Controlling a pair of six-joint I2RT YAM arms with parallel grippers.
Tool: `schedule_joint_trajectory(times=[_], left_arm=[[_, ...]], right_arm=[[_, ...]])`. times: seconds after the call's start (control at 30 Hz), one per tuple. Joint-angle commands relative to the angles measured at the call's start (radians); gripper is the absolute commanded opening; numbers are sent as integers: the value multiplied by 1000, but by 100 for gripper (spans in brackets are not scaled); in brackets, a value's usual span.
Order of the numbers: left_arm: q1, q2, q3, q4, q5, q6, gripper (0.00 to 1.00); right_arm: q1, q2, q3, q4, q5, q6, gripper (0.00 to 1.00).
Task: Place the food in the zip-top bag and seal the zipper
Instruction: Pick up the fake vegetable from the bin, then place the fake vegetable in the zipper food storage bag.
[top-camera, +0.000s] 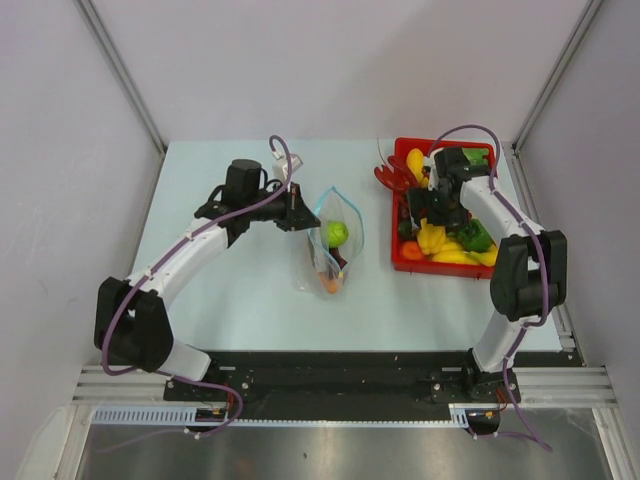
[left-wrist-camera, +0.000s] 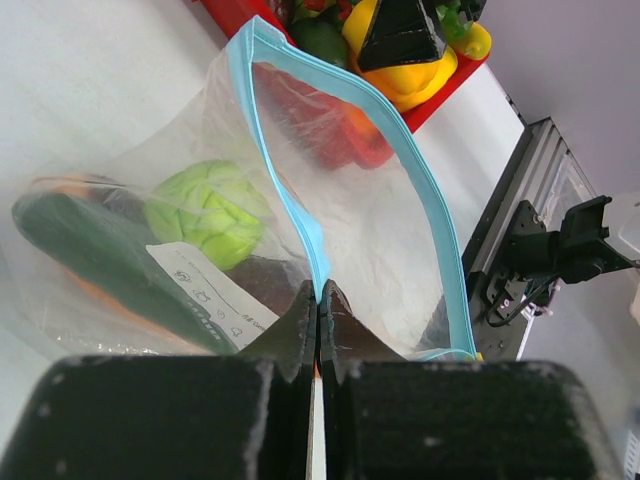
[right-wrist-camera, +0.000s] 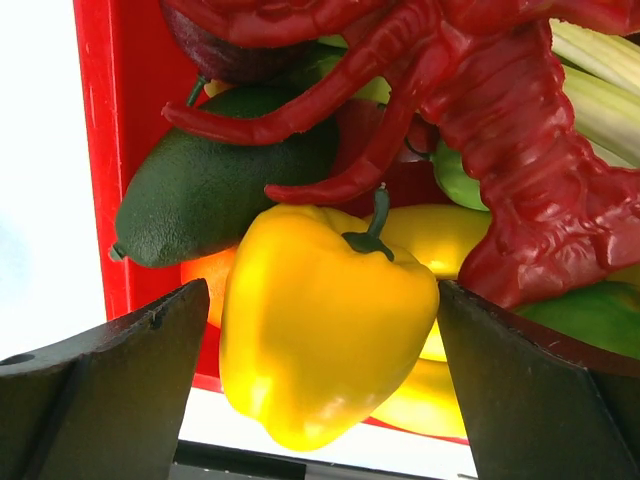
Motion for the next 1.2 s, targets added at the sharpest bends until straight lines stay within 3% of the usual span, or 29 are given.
schedule_joint_trajectory(times=[0.0, 0.2, 0.5, 0.7, 0.83, 0.97, 1.17], left_arm=[[10, -37, 1, 23, 5, 8, 0], [10, -37, 3, 17, 8, 15, 0], [10, -37, 12, 14, 27, 3, 0], [10, -38, 7, 15, 36, -8, 0], [10, -34, 7, 14, 40, -21, 0], [10, -32, 15, 5, 48, -32, 0], [11, -35, 33, 9, 56, -41, 0]], right_arm=[[-5, 20, -1, 34, 19, 20, 100], [-12, -22, 1, 3, 7, 28, 93], [-1, -163, 1, -26, -10, 29, 69], [37, -284, 62, 3, -158, 51, 63], [204, -283, 204, 78, -175, 103, 63], [277, -240, 290, 149, -257, 147, 63], [349, -221, 214, 262, -295, 146, 65]])
